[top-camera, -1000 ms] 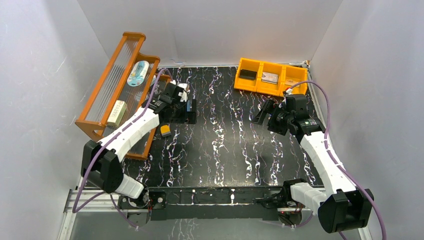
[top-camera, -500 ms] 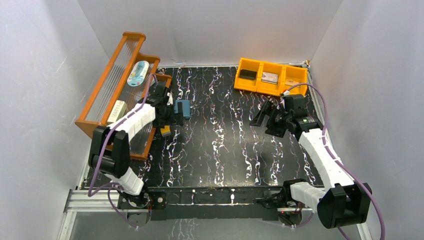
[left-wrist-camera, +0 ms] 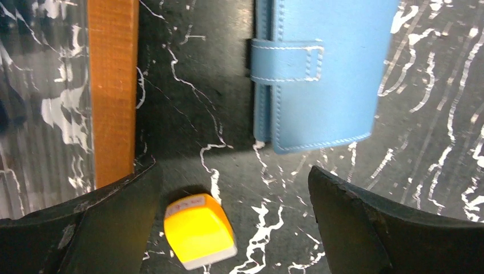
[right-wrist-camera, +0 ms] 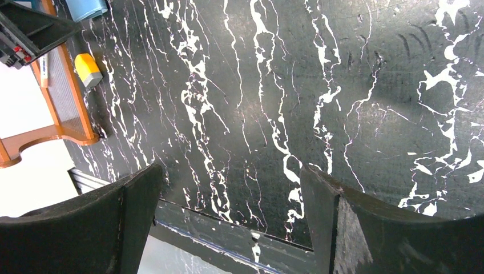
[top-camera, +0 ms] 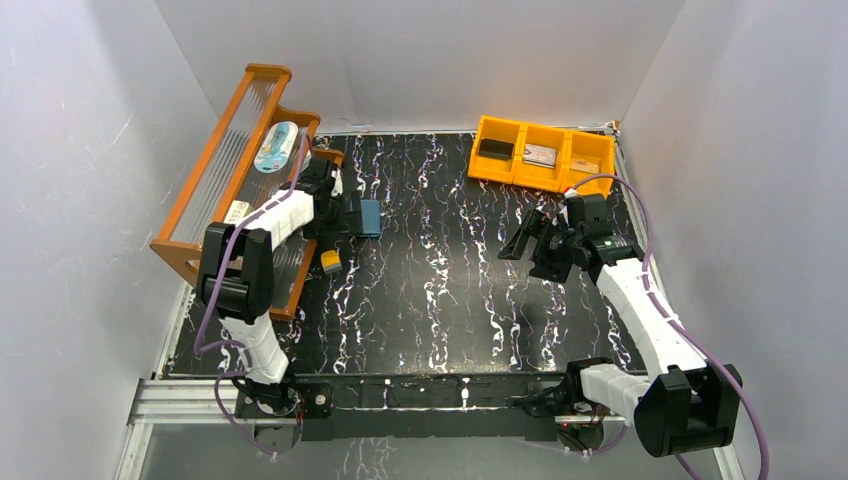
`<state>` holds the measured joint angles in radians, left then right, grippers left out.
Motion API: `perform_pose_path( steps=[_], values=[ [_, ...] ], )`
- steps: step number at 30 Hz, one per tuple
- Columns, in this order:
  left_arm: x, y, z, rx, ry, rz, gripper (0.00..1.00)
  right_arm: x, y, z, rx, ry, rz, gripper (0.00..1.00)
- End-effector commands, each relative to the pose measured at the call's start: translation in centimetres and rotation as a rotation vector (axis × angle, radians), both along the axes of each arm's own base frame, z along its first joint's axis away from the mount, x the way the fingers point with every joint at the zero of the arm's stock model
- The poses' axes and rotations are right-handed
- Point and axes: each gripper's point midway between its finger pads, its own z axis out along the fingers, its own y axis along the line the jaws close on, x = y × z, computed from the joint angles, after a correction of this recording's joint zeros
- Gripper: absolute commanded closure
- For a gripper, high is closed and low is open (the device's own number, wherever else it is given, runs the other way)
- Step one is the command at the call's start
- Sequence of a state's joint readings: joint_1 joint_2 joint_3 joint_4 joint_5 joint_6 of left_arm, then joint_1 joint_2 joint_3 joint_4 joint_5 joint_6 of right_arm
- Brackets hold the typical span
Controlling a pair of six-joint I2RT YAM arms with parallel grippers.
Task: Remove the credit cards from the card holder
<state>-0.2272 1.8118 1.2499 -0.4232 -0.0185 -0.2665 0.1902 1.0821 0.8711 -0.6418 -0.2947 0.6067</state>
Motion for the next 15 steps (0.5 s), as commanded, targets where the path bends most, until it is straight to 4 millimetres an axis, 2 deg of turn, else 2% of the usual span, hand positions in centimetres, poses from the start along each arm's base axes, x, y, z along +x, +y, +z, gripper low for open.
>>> perform_pose_path(
  steps=[1, 9, 15],
  values=[
    [0.9, 1.2, -0.8, 0.037, 0.010, -0.025, 0.02, 0.0, 0.0, 0.5, 0.009, -0.013, -0.003, 0.02],
    [-0.5, 4.7, -2.7, 0.151, 0.087, 0.038, 0.02, 0.8, 0.0, 0.7, -0.013, 0.001, 0.018, 0.02],
    [-0.8, 6.0, -2.6, 0.176, 0.096, 0.048, 0.02, 0.9, 0.0, 0.4, -0.020, 0.015, 0.025, 0.02]
  ],
)
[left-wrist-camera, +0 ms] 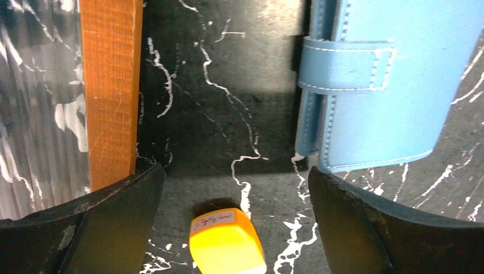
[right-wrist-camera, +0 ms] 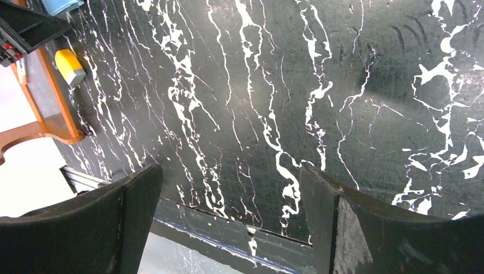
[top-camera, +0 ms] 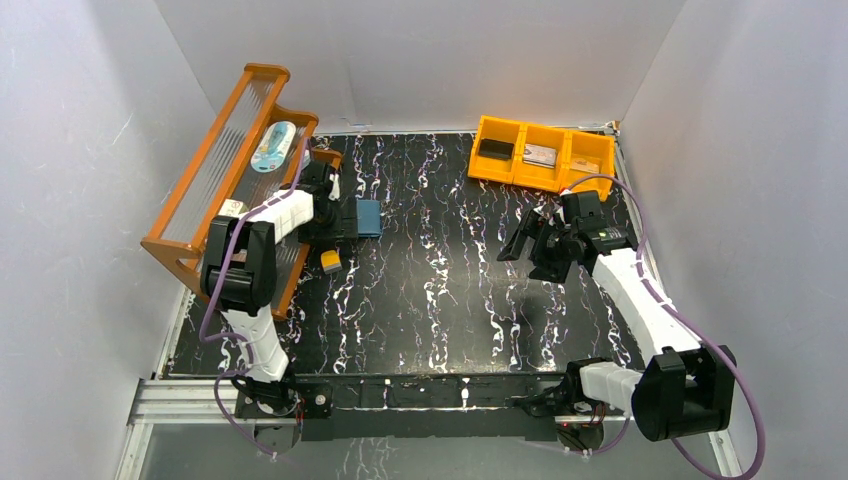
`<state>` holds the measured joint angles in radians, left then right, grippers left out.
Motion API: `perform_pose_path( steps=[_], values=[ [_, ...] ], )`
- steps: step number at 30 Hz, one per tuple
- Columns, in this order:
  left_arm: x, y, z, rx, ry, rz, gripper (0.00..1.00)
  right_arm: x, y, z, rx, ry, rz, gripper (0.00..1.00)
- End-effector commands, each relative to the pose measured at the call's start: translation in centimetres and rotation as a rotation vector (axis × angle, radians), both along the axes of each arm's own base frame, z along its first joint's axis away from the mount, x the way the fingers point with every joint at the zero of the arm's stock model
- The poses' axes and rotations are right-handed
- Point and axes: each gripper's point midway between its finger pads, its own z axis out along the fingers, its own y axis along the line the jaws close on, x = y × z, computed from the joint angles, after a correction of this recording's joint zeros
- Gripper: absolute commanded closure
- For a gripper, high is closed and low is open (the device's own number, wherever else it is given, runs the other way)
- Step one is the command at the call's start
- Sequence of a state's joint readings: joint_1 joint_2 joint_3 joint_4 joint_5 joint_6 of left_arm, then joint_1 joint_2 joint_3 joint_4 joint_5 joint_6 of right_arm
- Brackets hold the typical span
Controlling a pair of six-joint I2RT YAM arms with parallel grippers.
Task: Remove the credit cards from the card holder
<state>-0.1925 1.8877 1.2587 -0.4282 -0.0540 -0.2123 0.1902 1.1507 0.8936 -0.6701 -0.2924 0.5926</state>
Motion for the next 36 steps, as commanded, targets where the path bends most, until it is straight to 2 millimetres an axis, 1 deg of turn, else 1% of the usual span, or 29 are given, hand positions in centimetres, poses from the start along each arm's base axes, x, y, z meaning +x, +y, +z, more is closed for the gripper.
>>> perform_pose_path(
  steps=[1, 3, 5, 7, 10, 13, 16, 18, 19, 20, 21, 22, 24, 25, 27, 28, 29, 31, 33, 36],
  values=[
    [-0.8, 3.7, 0.2, 0.108, 0.029, 0.045, 0.02, 0.8, 0.1, 1.5, 0.003, -0.050, 0.016, 0.02],
    [-0.5, 3.5, 0.5, 0.094, 0.018, 0.036, 0.02, 1.1, 0.1, 1.5, -0.002, -0.056, 0.014, 0.02],
    [-0.3, 3.7, 0.9, 0.104, 0.007, 0.035, 0.02, 1.7, -0.2, 1.6, -0.023, -0.063, 0.007, 0.01],
    [0.0, 3.6, 1.2, 0.102, 0.001, 0.029, 0.02, 2.6, -0.7, 2.1, -0.061, -0.077, 0.001, 0.02],
    [0.2, 2.4, 2.2, 0.038, -0.015, 0.015, 0.02, 4.5, -2.2, 2.5, -0.153, -0.090, -0.050, 0.02],
    [0.4, 0.5, 3.8, -0.072, -0.052, -0.018, 0.02, 7.4, -3.8, 3.6, -0.252, -0.130, -0.119, 0.03],
    [0.5, -1.6, 6.6, -0.190, -0.122, -0.053, 0.02, 10.8, -5.7, 4.7, -0.359, -0.173, -0.208, 0.02],
    [0.1, -2.3, 8.5, -0.235, -0.169, -0.069, 0.02, 13.3, -6.6, 4.8, -0.416, -0.196, -0.254, 0.02],
    [0.0, -2.5, 9.3, -0.245, -0.190, -0.074, 0.02, 14.5, -6.9, 4.2, -0.445, -0.181, -0.266, 0.02],
    [-0.3, -2.5, 10.1, -0.251, -0.210, -0.077, 0.02, 15.6, -7.2, 4.4, -0.469, -0.181, -0.280, 0.02],
    [-0.6, -2.4, 10.7, -0.252, -0.224, -0.080, 0.02, 16.9, -7.4, 5.0, -0.487, -0.195, -0.298, 0.02],
    [-1.1, -2.6, 11.3, -0.264, -0.237, -0.084, 0.02, 18.0, -7.6, 4.9, -0.503, -0.203, -0.309, 0.02],
    [-2.3, -3.4, 12.3, -0.320, -0.247, -0.110, 0.02, 20.3, -7.4, 5.0, -0.509, -0.233, -0.312, 0.02],
    [-3.0, -3.7, 12.6, -0.341, -0.252, -0.123, 0.01, 21.6, -7.0, 4.1, -0.513, -0.220, -0.302, 0.02],
    [-4.4, -3.7, 13.2, -0.346, -0.269, -0.152, 0.02, 23.5, -6.4, 3.3, -0.506, -0.208, -0.286, 0.02],
    [-5.0, -3.4, 13.4, -0.331, -0.273, -0.162, 0.02, 24.4, -6.1, 3.0, -0.504, -0.204, -0.275, 0.04],
    [-5.6, -3.0, 14.2, -0.312, -0.295, -0.164, 0.02, 25.3, -5.9, 2.8, -0.506, -0.205, -0.268, 0.05],
    [-6.7, -2.6, 15.8, -0.303, -0.349, -0.171, 0.02, 26.9, -5.8, 2.4, -0.517, -0.212, -0.267, 0.07],
    [-7.8, -2.4, 16.5, -0.307, -0.389, -0.162, 0.02, 28.6, -5.6, 2.1, -0.520, -0.232, -0.260, 0.08],
    [-8.9, -2.4, 17.4, -0.332, -0.453, -0.145, 0.02, 30.3, -5.4, 1.2, -0.538, -0.226, -0.241, 0.12]
  ],
)
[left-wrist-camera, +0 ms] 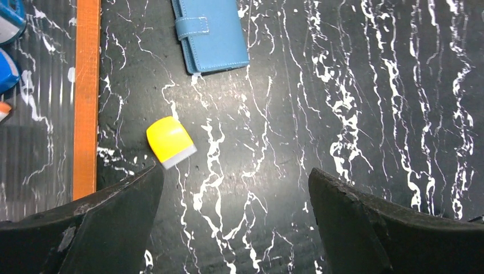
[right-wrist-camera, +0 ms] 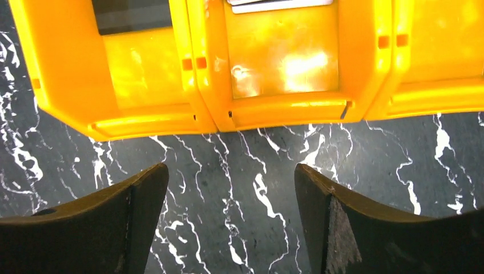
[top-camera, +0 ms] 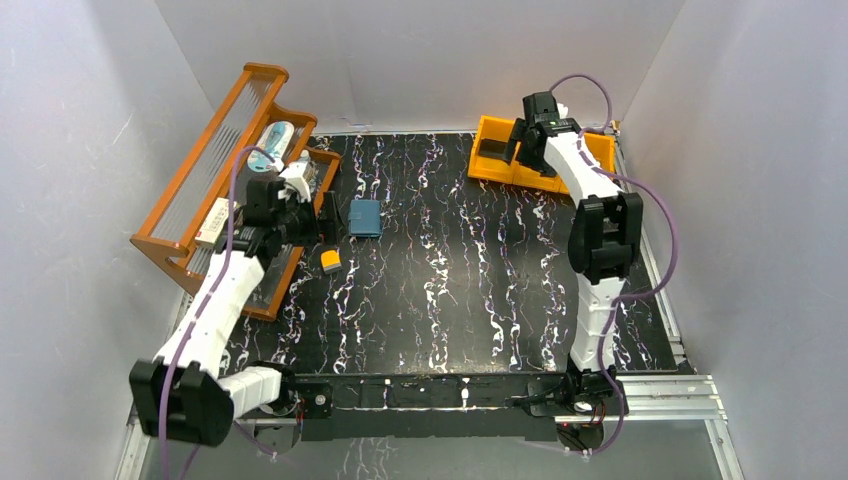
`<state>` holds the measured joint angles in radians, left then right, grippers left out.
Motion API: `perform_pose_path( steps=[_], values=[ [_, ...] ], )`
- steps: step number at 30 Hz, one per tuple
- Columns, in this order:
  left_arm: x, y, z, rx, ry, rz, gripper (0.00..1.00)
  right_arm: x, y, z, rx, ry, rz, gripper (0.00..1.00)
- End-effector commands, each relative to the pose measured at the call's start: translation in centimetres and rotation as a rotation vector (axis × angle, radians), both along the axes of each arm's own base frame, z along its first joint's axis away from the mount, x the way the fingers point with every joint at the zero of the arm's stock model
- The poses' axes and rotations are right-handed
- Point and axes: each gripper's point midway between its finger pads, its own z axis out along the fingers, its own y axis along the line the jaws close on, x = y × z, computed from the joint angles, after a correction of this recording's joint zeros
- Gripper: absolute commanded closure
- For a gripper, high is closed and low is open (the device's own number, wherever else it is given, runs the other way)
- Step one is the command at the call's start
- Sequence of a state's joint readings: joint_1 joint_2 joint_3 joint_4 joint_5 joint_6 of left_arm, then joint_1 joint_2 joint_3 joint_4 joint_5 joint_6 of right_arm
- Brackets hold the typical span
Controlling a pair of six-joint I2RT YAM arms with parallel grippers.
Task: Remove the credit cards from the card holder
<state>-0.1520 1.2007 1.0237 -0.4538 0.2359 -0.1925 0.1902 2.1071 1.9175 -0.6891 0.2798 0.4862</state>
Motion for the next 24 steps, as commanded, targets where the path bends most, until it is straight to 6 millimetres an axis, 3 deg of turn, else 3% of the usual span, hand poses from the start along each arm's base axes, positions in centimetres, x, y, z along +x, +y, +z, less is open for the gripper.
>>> perform_pose_path(
  steps=[1, 12, 19, 24],
  values=[
    [-2.2, -0.1, 1.7, -0.045, -0.079, -0.001, 0.02, 3.3, -0.4, 1.7, -0.046, -0.064, 0.005, 0.13],
    [-4.9, 0.2, -0.5, -0.042, -0.061, -0.011, 0.02, 5.9, -0.3, -3.2, -0.086, -0.015, 0.031, 0.17],
    [-5.7, 0.5, -2.1, -0.033, -0.049, -0.002, 0.02, 4.1, 1.0, -5.9, -0.079, 0.058, 0.069, 0.22],
    [-6.2, 0.8, -3.4, -0.030, -0.040, 0.010, 0.02, 2.4, 3.1, -6.3, -0.084, 0.076, 0.115, 0.23]
  ],
)
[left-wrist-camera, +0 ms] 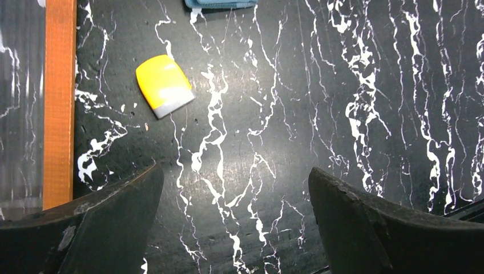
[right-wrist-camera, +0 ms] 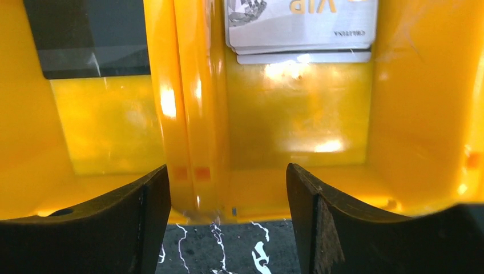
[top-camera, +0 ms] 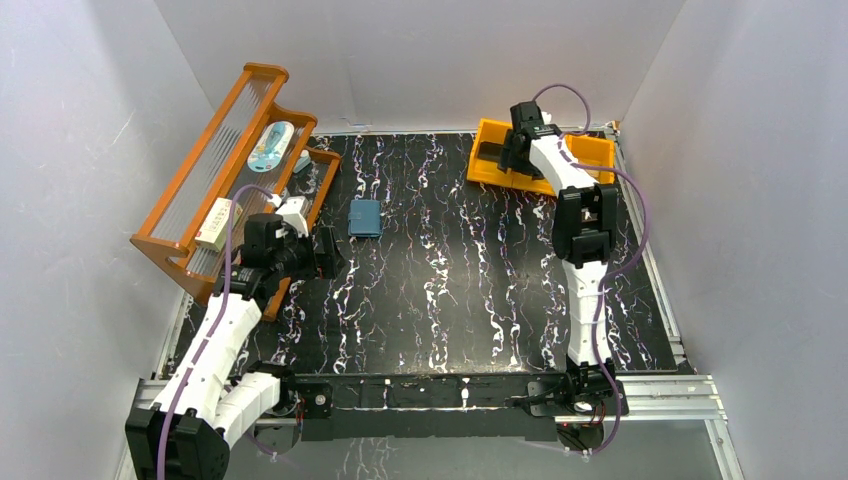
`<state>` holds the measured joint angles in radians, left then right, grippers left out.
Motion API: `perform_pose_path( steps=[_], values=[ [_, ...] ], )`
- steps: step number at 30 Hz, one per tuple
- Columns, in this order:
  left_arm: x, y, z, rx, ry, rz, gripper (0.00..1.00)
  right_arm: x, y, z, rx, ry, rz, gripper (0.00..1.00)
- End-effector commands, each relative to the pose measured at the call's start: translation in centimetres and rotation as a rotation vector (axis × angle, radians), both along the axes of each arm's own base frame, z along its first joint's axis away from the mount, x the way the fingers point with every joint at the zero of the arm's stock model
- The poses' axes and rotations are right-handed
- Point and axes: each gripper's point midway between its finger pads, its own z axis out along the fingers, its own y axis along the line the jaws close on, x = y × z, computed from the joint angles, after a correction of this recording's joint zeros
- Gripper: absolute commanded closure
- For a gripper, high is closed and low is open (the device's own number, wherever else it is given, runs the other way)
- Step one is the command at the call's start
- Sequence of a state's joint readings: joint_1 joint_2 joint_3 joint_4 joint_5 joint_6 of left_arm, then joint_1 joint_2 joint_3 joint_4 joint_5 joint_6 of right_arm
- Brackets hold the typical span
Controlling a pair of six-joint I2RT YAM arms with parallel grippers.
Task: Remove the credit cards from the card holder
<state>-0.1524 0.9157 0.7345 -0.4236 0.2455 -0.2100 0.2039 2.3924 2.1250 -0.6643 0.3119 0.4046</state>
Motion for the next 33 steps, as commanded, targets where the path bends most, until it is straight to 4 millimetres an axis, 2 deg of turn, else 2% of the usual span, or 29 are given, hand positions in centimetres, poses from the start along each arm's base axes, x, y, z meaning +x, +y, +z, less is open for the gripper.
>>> perform_pose_path(
  steps=[1, 6, 19, 23, 30, 33],
  values=[
    [-0.1, 0.1, 0.1, -0.008, -0.026, 0.008, 0.02, -2.2, 2.8, 0.9, 0.002, 0.022, 0.063, 0.23],
    [0.2, 0.4, -0.2, 0.009, -0.032, 0.017, 0.02, -4.2, 5.5, 1.3, -0.007, 0.038, 0.093, 0.23],
    [0.4, 0.7, -0.5, 0.028, -0.030, 0.028, 0.02, -13.8, 14.1, 1.8, 0.053, 0.097, 0.134, 0.23],
    [0.4, 0.8, -0.6, 0.032, -0.030, 0.029, 0.02, -16.1, 16.6, 1.8, 0.068, 0.104, 0.155, 0.23],
    [0.5, 1.1, -0.8, 0.043, -0.023, 0.040, 0.02, -18.7, 18.3, 2.4, 0.038, 0.119, 0.177, 0.23],
    [0.5, 1.2, -0.8, 0.049, -0.024, 0.049, 0.02, -19.2, 18.8, 3.6, 0.040, 0.100, 0.195, 0.22]
  ],
)
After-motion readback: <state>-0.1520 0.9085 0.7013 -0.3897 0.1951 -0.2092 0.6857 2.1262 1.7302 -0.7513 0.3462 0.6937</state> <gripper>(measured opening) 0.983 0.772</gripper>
